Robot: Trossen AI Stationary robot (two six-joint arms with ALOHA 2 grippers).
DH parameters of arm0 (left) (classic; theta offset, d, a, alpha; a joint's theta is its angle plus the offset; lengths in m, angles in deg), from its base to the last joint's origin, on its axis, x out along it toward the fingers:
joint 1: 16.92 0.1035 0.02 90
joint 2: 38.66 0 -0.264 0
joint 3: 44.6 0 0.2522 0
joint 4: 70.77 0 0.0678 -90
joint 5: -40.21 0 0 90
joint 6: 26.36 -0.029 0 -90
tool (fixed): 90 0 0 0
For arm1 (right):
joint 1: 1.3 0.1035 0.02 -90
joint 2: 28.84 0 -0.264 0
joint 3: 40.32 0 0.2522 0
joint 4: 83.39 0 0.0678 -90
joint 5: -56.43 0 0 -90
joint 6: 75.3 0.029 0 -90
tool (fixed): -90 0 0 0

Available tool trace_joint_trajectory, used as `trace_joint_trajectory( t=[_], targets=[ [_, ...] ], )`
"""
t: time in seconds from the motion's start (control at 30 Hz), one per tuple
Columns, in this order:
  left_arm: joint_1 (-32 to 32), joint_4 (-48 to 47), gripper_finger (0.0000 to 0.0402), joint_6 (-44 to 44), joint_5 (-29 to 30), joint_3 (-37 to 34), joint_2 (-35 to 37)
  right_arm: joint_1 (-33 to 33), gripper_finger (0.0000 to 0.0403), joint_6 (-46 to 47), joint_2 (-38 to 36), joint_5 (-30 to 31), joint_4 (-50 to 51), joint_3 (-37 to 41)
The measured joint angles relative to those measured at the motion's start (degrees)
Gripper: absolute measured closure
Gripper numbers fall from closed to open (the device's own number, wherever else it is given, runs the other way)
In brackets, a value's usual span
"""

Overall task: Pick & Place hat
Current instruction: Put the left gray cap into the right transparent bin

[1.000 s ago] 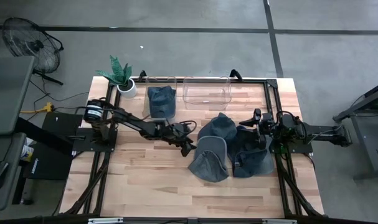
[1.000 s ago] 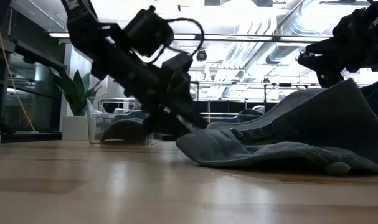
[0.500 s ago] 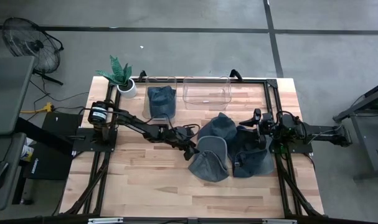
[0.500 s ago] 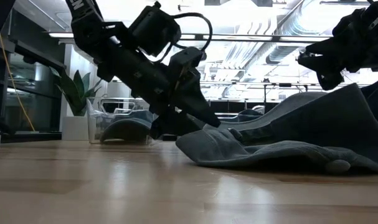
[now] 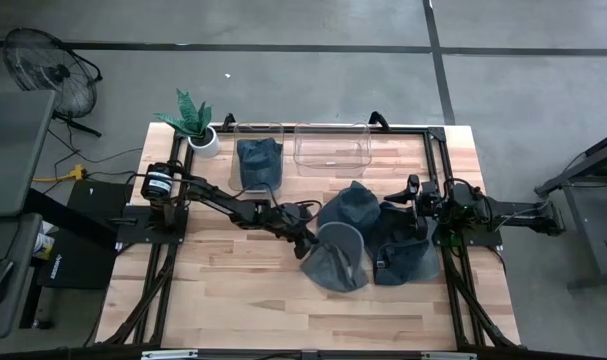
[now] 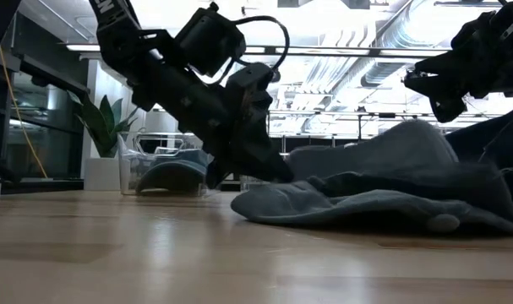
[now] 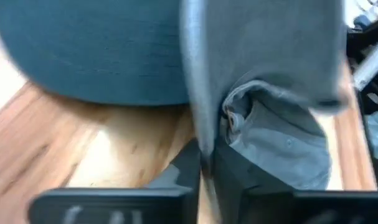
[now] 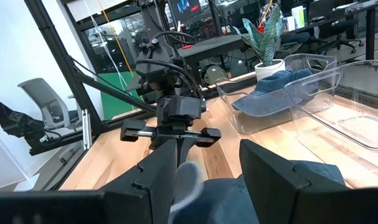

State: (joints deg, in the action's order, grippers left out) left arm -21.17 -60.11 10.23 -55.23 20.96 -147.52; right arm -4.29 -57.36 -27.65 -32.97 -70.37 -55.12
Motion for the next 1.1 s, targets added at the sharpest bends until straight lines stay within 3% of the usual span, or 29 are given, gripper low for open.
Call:
trace_joint_trajectory(
  t=[0.57,0.93,1.1],
  targets=[
    [0.07,-1.87,0.0394,-9.78,-7.74,-0.22,2.37,0.02,0.0233,0.0,0.02,0.02,0.03,0.0],
    [0.07,-11.66,0.0394,-21.22,-3.23,-0.16,14.2,0.02,0.0233,-0.32,0.0,0.07,-0.13,0.0],
    [0.07,-13.33,0.0394,-27.07,-1.19,-0.14,17.36,0.0,0.0233,-10.37,0.0,0.16,-0.37,0.0]
  ],
)
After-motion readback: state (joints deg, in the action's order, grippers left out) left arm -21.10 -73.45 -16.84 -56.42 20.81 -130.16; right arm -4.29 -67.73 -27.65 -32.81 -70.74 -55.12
